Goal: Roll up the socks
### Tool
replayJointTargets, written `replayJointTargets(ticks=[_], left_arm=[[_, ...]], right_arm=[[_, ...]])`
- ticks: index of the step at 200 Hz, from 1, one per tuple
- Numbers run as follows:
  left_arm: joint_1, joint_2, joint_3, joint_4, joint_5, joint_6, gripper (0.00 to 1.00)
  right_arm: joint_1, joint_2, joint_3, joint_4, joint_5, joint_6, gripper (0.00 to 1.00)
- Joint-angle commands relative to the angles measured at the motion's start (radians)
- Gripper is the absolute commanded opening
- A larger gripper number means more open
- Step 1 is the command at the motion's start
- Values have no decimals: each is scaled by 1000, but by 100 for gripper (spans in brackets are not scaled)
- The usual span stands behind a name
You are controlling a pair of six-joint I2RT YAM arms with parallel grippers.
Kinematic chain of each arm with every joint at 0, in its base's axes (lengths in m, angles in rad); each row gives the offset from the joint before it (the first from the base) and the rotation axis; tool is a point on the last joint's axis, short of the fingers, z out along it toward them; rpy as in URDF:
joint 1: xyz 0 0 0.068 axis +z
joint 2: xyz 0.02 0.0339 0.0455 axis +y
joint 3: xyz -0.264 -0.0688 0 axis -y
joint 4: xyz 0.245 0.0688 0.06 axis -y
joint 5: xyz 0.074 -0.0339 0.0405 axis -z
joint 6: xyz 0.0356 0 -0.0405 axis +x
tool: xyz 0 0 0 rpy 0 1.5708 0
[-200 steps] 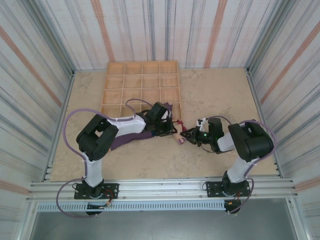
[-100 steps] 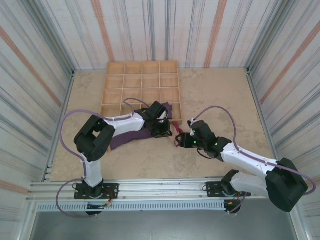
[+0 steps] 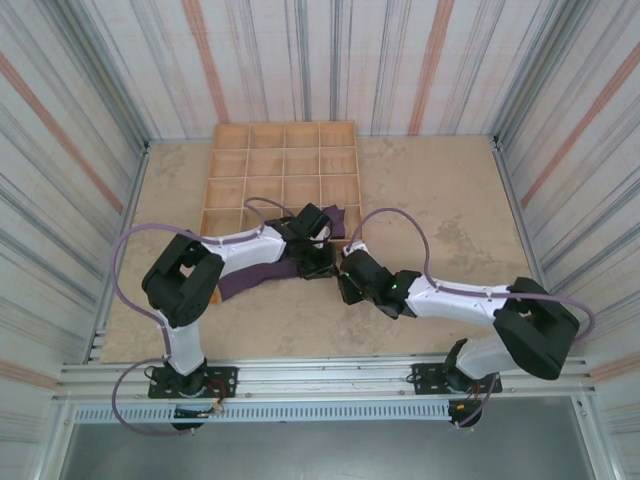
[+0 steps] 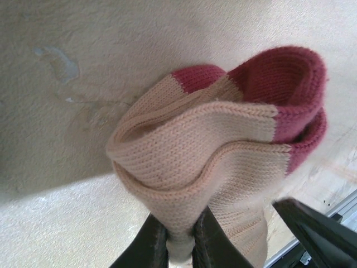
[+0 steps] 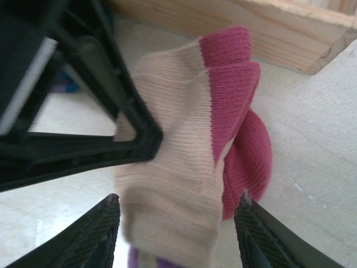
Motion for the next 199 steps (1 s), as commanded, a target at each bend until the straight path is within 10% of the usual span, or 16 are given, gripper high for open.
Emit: replayJointTargets(ticks=[1, 67, 139, 199], left_arm=[[5, -33, -34, -32, -7, 9, 12], [27, -79, -141, 233, 115, -5, 58], [58, -71, -175, 397, 160, 8, 63], [61, -1, -116, 354, 63, 53, 61]], right_arm=[[-3, 52, 3, 26, 32, -15, 49], [-274, 59, -190, 295, -458, 124, 6], [-585, 238, -298, 676, -1020, 356, 0], [-672, 378, -289, 780, -1130, 466, 0]])
